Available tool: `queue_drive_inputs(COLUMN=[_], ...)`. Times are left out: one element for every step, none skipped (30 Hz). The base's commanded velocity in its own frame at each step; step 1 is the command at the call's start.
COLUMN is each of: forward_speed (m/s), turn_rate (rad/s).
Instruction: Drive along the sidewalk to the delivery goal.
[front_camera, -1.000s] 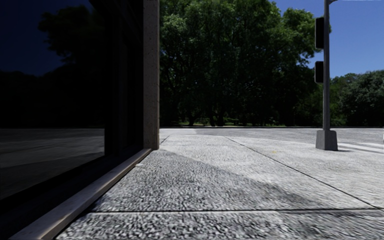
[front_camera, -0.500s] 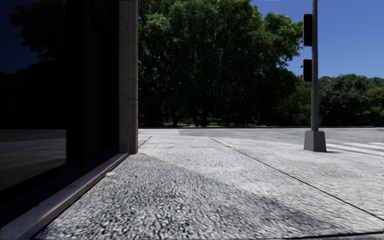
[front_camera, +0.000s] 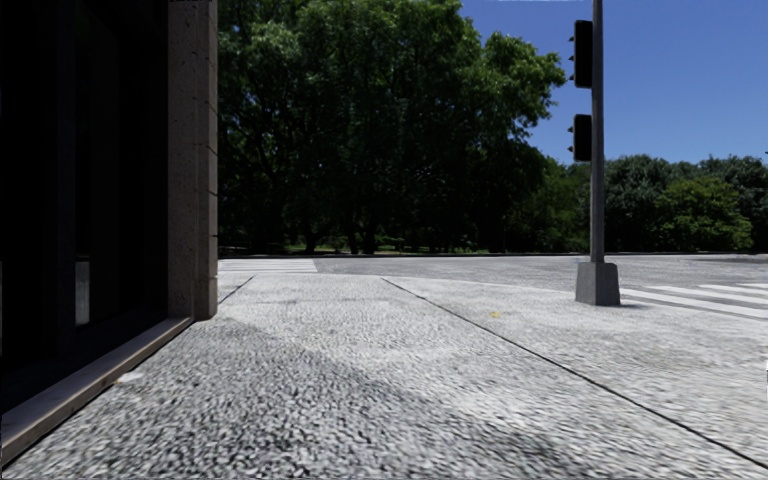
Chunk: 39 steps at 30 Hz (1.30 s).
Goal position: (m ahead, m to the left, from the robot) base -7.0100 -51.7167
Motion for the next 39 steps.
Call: queue_drive_inputs(forward_speed=[0.93,0.93,0.93,0.93,0.93,0.93,0.93,0.93,0.93,0.94,0.94,0.94,0.94,0.94,0.94,0.94,0.95,0.99,0.99,1.03,1.04,1.05,1.06,1.06,1.08,1.10,1.16,1.16,1.20,1.24,1.24,1.26,1.27,1.27,1.27,1.28,1.28,1.28,1.28], turn_rate=[-0.45,-0.46,-0.46,-0.46,-0.46,-0.46,-0.46,-0.46,-0.46,-0.46,-0.46,-0.46,-0.46,-0.46,-0.46,-0.46,-0.46,-0.46,-0.46,-0.46,-0.46,-0.46,-0.46,-0.46,-0.46,-0.46,-0.46,-0.46,-0.46,-0.46,-0.46,-0.46,-0.46,-0.46,-0.46,-0.46,-0.46,-0.46,-0.46])
